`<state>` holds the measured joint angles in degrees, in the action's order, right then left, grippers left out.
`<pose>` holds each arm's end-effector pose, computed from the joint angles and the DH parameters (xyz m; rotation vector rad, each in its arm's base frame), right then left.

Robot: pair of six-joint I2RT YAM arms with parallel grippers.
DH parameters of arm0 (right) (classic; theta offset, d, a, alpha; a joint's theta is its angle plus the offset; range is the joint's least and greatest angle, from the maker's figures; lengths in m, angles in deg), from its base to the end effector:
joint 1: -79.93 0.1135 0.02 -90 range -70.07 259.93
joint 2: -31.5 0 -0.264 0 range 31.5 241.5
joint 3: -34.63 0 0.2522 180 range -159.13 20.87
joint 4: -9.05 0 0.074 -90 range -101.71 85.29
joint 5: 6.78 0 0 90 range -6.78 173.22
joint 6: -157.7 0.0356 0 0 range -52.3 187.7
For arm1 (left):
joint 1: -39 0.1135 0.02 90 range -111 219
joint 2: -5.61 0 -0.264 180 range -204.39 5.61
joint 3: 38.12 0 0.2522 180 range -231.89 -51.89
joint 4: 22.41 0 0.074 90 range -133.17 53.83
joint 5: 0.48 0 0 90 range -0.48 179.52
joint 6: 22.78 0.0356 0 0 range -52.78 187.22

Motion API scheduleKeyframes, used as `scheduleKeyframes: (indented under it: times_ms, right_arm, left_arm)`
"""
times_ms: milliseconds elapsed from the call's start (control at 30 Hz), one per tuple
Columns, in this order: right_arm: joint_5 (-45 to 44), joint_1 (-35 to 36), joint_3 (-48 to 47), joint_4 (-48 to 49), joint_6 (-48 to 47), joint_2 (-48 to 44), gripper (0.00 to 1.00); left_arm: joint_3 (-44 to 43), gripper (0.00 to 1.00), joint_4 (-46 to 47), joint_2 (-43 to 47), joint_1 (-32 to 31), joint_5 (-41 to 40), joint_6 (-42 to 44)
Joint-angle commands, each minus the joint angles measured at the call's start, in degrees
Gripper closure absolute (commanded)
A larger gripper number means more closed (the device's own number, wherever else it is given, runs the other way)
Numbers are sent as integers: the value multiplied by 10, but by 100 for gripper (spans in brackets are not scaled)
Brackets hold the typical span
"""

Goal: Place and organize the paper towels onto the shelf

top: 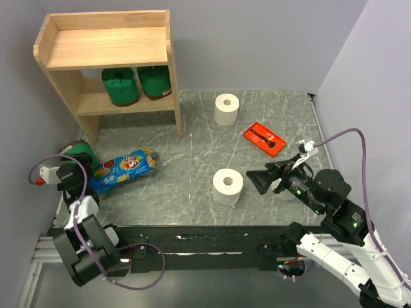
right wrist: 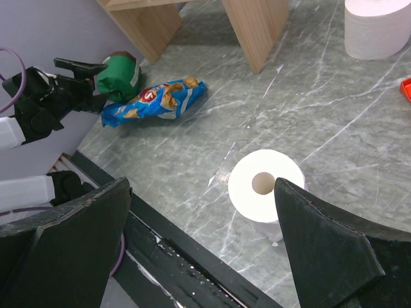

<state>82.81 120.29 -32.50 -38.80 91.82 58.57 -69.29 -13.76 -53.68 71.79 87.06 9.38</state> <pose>0.0661 0.0558 0.3811 -0.2456 1.7609 0.8222 0.1765 0.1155 0.1851 -1.3843 1.3282 -0.2540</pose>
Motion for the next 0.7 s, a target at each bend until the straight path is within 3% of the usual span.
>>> scheduleKeyframes:
  times_ms: [0,667]
  right_arm:
    - [-1,2,-17,14,-9,6,0]
    - [1,2,-17,21,-19,25,0]
  left_arm:
    - [-3,4,90,-40,0,6,-7]
    - [-19,8,171,-90,-5,11,-3]
